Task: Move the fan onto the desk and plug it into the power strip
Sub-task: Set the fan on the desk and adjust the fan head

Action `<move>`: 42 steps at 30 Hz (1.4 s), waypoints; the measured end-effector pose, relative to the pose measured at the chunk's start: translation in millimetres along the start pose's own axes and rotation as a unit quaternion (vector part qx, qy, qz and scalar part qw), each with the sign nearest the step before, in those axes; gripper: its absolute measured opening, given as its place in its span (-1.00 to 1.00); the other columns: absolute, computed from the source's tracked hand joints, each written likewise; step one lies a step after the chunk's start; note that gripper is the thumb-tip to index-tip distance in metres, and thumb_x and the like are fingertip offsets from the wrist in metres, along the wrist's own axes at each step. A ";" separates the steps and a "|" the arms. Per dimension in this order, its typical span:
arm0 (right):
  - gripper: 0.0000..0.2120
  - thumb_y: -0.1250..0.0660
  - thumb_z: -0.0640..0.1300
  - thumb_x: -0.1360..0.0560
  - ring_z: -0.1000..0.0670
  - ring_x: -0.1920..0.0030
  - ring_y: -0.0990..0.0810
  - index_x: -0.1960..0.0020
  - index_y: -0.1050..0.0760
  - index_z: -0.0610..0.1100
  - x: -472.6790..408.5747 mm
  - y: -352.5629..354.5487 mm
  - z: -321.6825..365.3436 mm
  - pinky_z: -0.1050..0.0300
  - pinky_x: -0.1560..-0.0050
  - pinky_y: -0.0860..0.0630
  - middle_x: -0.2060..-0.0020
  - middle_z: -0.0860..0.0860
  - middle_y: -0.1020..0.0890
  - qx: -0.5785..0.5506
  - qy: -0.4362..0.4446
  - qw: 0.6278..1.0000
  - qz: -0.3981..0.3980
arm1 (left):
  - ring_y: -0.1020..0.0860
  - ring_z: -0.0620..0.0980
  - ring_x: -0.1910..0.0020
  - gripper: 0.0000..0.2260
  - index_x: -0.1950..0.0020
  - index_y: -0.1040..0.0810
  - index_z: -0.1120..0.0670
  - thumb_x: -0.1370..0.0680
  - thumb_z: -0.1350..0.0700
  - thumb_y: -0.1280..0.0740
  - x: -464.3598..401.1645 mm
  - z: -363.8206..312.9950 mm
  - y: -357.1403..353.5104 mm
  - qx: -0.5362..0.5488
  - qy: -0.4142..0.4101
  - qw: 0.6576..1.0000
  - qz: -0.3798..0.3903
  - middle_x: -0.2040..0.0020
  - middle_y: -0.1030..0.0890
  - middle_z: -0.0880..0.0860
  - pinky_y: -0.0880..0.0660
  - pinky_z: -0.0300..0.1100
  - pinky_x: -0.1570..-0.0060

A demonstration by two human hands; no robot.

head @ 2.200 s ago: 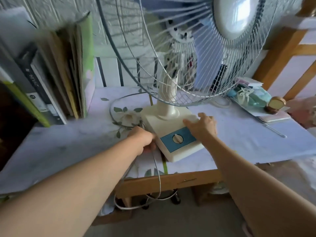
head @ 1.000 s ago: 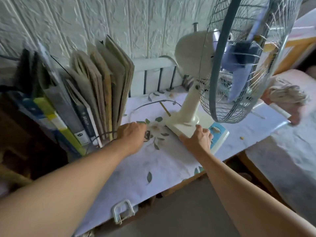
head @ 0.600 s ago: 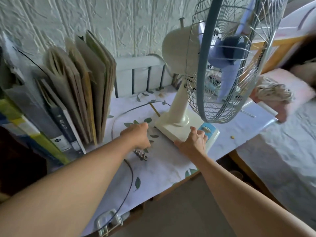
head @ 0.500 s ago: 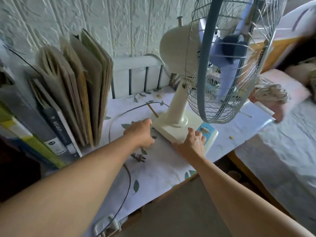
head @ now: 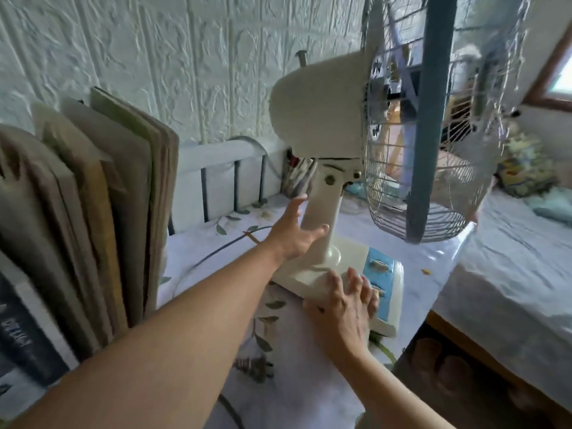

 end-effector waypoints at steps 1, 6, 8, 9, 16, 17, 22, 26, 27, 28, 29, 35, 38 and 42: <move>-0.34 -0.39 0.14 -0.35 -0.12 -0.39 -0.03 -0.40 -0.32 0.04 0.3 -3.3 -0.4 -0.07 -0.43 0.13 -0.41 -0.11 -0.27 0.010 0.006 1.000 -0.028 | -0.45 0.05 -0.30 -0.40 -0.49 -0.15 -0.02 -0.52 0.05 -0.35 -6.0 -4.8 -0.8 0.010 -0.012 1.000 0.007 -0.42 -0.39 0.10 -0.42 -0.13 -0.20; -0.30 -0.58 0.08 -0.01 -0.14 -0.21 -0.31 -0.14 -0.58 0.01 -4.0 -12.9 -4.5 -0.11 -0.30 -0.09 -0.14 -0.15 -0.58 0.040 0.020 0.996 -0.079 | -0.44 -0.04 -0.04 -0.51 -0.38 -0.30 0.10 -0.51 0.08 -0.38 -24.2 -20.6 -5.3 0.035 -0.021 0.999 0.033 -0.14 -0.51 0.03 -0.34 -0.17 -0.01; -0.33 -0.53 0.10 -0.04 -0.13 -0.23 -0.29 -0.14 -0.57 0.02 -8.3 -10.1 -13.1 -0.07 -0.35 -0.01 -0.15 -0.13 -0.57 0.037 0.037 0.995 -0.087 | -0.44 -0.03 -0.04 -0.52 -0.34 -0.33 0.11 -0.48 0.08 -0.41 -27.0 -21.7 -8.9 0.032 -0.021 0.999 0.017 -0.12 -0.51 0.02 -0.35 -0.16 -0.04; -0.35 -0.47 0.12 -0.07 -0.12 -0.23 -0.28 -0.15 -0.56 0.03 -10.9 -8.9 -17.3 -0.04 -0.36 0.02 -0.16 -0.13 -0.56 0.033 0.048 0.995 -0.084 | -0.45 -0.03 -0.05 -0.51 -0.33 -0.34 0.11 -0.47 0.08 -0.42 -27.7 -21.2 -9.5 0.031 -0.021 0.999 0.006 -0.12 -0.52 0.03 -0.37 -0.15 -0.05; -0.41 -0.34 0.18 -0.17 -0.18 -0.18 -0.40 -0.18 -0.51 0.04 -44.5 8.3 -55.5 -0.03 -0.30 -0.17 -0.16 -0.12 -0.55 -0.077 0.142 0.987 0.002 | -0.54 0.08 -0.08 -0.48 -0.26 -0.34 0.08 -0.41 -0.05 -0.46 -30.7 -23.6 -24.9 -0.030 -0.014 0.994 -0.107 -0.11 -0.56 0.03 -0.48 -0.05 -0.08; -0.41 -0.34 0.19 -0.18 -0.19 -0.15 -0.44 -0.17 -0.54 0.01 -51.0 12.0 -61.5 -0.08 -0.27 -0.26 -0.14 -0.13 -0.57 -0.080 0.160 0.984 0.008 | -0.55 0.12 -0.12 -0.46 -0.25 -0.32 0.06 -0.40 -0.09 -0.46 -31.5 -23.7 -28.6 -0.042 -0.003 0.992 -0.121 -0.15 -0.57 0.06 -0.50 0.01 -0.10; -0.35 -0.46 0.05 -0.29 -0.08 -0.41 -0.29 -0.36 -0.44 0.02 -78.9 24.3 -87.9 0.03 -0.45 -0.13 -0.37 0.00 -0.41 -0.046 0.200 0.970 0.133 | -0.53 0.17 -0.19 -0.42 -0.29 -0.25 -0.06 -0.39 -0.17 -0.42 -32.9 -29.8 -49.8 -0.084 0.043 0.979 -0.180 -0.21 -0.55 0.08 -0.47 0.05 -0.08; -0.36 -0.51 -0.09 -0.31 -0.06 -0.41 -0.34 -0.37 -0.45 -0.04 -99.1 29.0 -106.2 0.00 -0.45 -0.25 -0.37 -0.01 -0.45 -0.051 0.250 0.956 0.145 | -0.49 0.20 -0.21 -0.37 -0.37 -0.22 -0.08 -0.40 -0.18 -0.41 -33.8 -39.0 -68.5 -0.104 0.079 0.966 -0.225 -0.20 -0.49 0.14 -0.41 0.01 0.02; -0.36 -0.52 -0.11 -0.31 -0.06 -0.41 -0.36 -0.37 -0.45 -0.06 -103.1 30.5 -109.5 0.06 -0.45 -0.23 -0.37 -0.02 -0.46 -0.044 0.263 0.953 0.146 | -0.48 0.20 -0.21 -0.38 -0.37 -0.22 -0.08 -0.40 -0.18 -0.40 -33.7 -41.1 -72.8 -0.103 0.089 0.963 -0.233 -0.20 -0.48 0.15 -0.39 0.00 0.05; -0.36 -0.52 -0.11 -0.33 -0.06 -0.42 -0.34 -0.38 -0.43 -0.06 -107.1 33.5 -112.2 0.16 -0.44 -0.16 -0.38 -0.01 -0.45 -0.032 0.271 0.950 0.148 | -0.47 0.20 -0.22 -0.38 -0.37 -0.22 -0.08 -0.41 -0.19 -0.40 -33.5 -43.5 -76.8 -0.102 0.099 0.960 -0.241 -0.19 -0.47 0.15 -0.39 0.00 0.05; -0.36 -0.50 -0.10 -0.35 -0.04 -0.44 -0.32 -0.39 -0.41 -0.04 -111.2 36.9 -114.7 0.24 -0.42 -0.08 -0.40 0.01 -0.42 -0.023 0.277 0.949 0.151 | -0.46 0.20 -0.23 -0.37 -0.38 -0.22 -0.09 -0.40 -0.19 -0.40 -33.6 -45.3 -80.8 -0.104 0.109 0.957 -0.250 -0.20 -0.46 0.16 -0.41 0.02 0.03; -0.33 -0.47 -0.06 -0.38 -0.01 -0.48 -0.26 -0.44 -0.34 0.01 -132.5 43.2 -125.0 0.11 -0.46 -0.14 -0.45 0.06 -0.35 0.003 0.320 0.930 0.181 | -0.44 0.21 -0.24 -0.41 -0.30 -0.25 0.00 -0.40 -0.23 -0.37 -34.7 -54.1 -98.3 -0.115 0.151 0.939 -0.287 -0.20 -0.45 0.19 -0.42 0.04 -0.01; -0.34 -0.43 -0.05 -0.42 0.02 -0.49 -0.22 -0.46 -0.29 0.03 -131.4 45.3 -124.9 0.15 -0.47 -0.12 -0.47 0.10 -0.30 0.016 0.324 0.928 0.184 | -0.45 0.20 -0.24 -0.39 -0.28 -0.27 0.03 -0.38 -0.23 -0.40 -33.7 -55.5 -95.1 -0.120 0.153 0.941 -0.276 -0.21 -0.46 0.17 -0.42 0.04 -0.03; -0.37 -0.37 -0.13 -0.49 0.02 -0.49 -0.19 -0.49 -0.22 0.01 -126.5 54.9 -114.0 0.15 -0.46 -0.13 -0.49 0.08 -0.25 0.006 0.282 0.934 0.221 | -0.49 0.15 -0.23 -0.42 -0.26 -0.26 0.02 -0.38 -0.09 -0.46 -31.1 -54.4 -79.5 -0.089 0.132 0.966 -0.204 -0.24 -0.48 0.11 -0.45 0.02 -0.15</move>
Point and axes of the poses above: each hand's wrist, its own x-axis away from the middle knuckle, its own y-axis out of the back of the hand, z = x × y, the point moved 3 cm from there along -x, towards the middle knuckle
